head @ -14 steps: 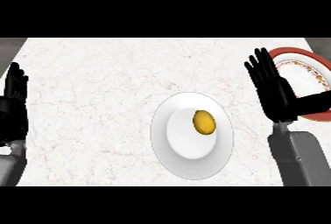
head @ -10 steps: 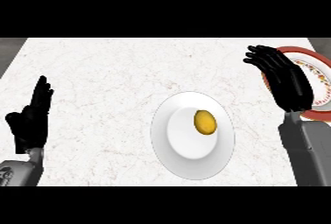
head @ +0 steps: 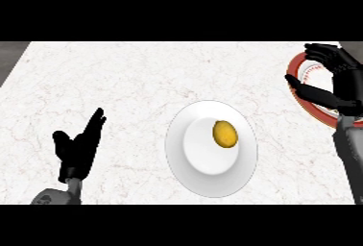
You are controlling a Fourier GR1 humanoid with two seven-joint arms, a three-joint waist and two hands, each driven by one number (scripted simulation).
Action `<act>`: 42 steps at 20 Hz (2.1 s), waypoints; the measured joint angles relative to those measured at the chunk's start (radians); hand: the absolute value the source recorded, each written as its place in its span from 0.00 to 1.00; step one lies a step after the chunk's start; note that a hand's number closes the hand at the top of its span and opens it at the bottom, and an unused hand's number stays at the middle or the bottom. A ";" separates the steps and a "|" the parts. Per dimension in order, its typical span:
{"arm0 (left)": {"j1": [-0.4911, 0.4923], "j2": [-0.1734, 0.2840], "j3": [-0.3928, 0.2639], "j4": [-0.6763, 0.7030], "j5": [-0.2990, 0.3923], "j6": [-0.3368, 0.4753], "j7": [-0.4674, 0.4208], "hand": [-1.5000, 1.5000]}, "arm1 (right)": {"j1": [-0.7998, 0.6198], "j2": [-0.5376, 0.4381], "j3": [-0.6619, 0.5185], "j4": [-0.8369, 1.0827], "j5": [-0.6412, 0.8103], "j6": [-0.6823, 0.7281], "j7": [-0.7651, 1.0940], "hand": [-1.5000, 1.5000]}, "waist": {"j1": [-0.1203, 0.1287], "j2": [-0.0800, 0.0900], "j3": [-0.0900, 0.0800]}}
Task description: Pick the lemon from the plate and place it in the plate
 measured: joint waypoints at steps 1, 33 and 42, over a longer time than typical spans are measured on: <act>0.009 -0.005 -0.009 -0.025 -0.005 0.008 0.022 0.50 | 0.011 0.001 -0.008 0.001 -0.006 0.008 -0.022 0.00 | 0.001 -0.002 0.001; 0.052 -0.054 0.021 -0.058 -0.042 -0.062 0.067 0.50 | 0.047 -0.028 0.465 -0.372 0.446 0.322 0.699 0.00 | 0.001 -0.010 0.005; 0.073 -0.068 0.043 -0.083 -0.064 -0.079 0.078 0.50 | 0.092 0.067 0.494 -0.369 0.505 0.365 0.735 0.00 | 0.001 -0.009 0.004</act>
